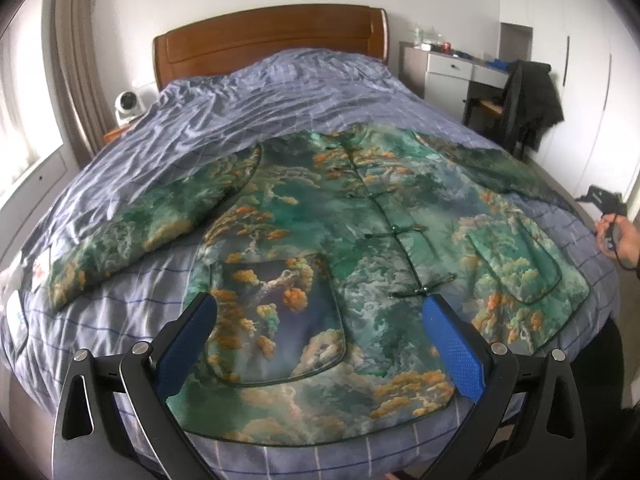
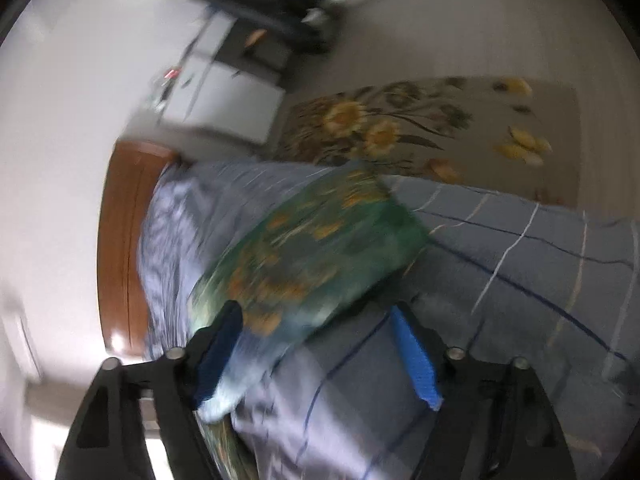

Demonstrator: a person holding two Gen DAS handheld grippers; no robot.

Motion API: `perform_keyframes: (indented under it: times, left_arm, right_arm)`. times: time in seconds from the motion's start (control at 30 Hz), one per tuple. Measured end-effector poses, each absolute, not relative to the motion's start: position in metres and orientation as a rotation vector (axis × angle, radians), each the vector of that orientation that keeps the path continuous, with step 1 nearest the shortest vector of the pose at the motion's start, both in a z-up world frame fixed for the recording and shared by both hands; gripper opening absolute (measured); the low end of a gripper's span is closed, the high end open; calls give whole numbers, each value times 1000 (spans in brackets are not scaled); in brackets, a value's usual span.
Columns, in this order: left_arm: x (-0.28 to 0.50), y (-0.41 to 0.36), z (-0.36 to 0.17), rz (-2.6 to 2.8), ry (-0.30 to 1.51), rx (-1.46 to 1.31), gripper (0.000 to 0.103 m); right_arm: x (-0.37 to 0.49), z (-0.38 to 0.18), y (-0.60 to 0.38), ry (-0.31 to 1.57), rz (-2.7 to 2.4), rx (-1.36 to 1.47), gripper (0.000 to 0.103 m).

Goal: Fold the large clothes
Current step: 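Grasp the sleeve cuff with the right gripper and lift it, then fold the held sleeve across the jacket front with the right gripper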

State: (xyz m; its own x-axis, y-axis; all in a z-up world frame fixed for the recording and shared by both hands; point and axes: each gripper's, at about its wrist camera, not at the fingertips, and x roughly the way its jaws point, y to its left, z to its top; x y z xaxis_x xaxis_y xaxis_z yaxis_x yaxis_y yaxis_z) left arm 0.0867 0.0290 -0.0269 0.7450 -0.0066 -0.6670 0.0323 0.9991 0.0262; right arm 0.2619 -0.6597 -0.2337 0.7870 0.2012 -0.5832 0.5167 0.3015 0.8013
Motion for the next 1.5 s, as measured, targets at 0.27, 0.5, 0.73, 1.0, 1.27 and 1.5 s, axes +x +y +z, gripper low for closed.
perform_keyframes:
  times: [0.27,0.5,0.73,1.0,1.27,1.5]
  left_arm:
    - [83,35,-29,30,743,62,102]
    - [81,44,-36,11,755,2,102]
    - [69,48,-36,3,733,-28,102]
    - [54,65,-36,34,721,-66,102]
    - [48,82,-45,71,742,-119,102]
    - [49,82,-50,74,760,-110,102]
  right_arm:
    - [279,-242,-668,584,-345,1222,13]
    - [276,-97,-605,437,-200,677,10]
    - [253,14,-460,332,34,162,10]
    - [230,11,-298,345,290,-151,10]
    - [205,-67,-204,494,475,-322,9]
    - [190,-126,-173,618,498,-386,12]
